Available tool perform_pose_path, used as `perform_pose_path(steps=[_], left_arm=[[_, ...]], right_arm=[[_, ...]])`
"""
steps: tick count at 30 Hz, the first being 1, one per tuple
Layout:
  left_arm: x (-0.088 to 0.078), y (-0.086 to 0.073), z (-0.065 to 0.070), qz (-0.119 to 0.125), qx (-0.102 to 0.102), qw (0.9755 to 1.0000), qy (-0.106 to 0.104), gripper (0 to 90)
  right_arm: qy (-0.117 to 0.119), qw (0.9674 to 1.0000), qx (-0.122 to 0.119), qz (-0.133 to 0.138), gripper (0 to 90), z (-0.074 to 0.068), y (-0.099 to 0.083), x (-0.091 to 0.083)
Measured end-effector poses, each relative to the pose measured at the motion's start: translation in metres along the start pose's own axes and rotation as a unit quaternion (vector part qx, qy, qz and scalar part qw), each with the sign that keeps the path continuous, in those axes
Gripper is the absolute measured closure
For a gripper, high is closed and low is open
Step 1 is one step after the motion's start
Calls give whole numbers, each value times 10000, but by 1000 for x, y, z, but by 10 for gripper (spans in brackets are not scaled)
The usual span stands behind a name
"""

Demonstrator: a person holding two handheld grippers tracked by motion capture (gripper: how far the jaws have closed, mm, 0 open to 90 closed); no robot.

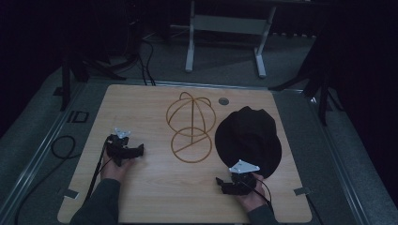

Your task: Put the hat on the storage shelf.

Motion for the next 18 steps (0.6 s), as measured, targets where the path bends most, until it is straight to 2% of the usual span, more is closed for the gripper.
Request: perform_pose_path(steps=[10,12,13,15,18], left_arm=[[0,0,0,1,0,10000,-1,90],[0,0,0,3,-2,10000,-5,90],[0,0,0,3,-2,10000,-5,91],[0,0,0,4,-2,10000,-6,90],[0,0,0,0,4,10000,-10,90]], right_arm=[[-96,9999,96,22,254,-2,0,0],[-96,9999,91,-43,350,-2,1,-2],[-96,9999,91,-43,350,-2,1,-2],[14,10000,52,-41,449,-2,1,-4],[75,9999,30,-141,513,0,2,-7]])
Point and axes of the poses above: each handheld gripper's, and its own axes: x roughly forward along the jaws, y roughly out of its top, z roughly to its right, the point moved 2 cm from there along x, roughly forward along the jaws, and after that the axes turned 10 degrees about y, right-handed, at the moved point
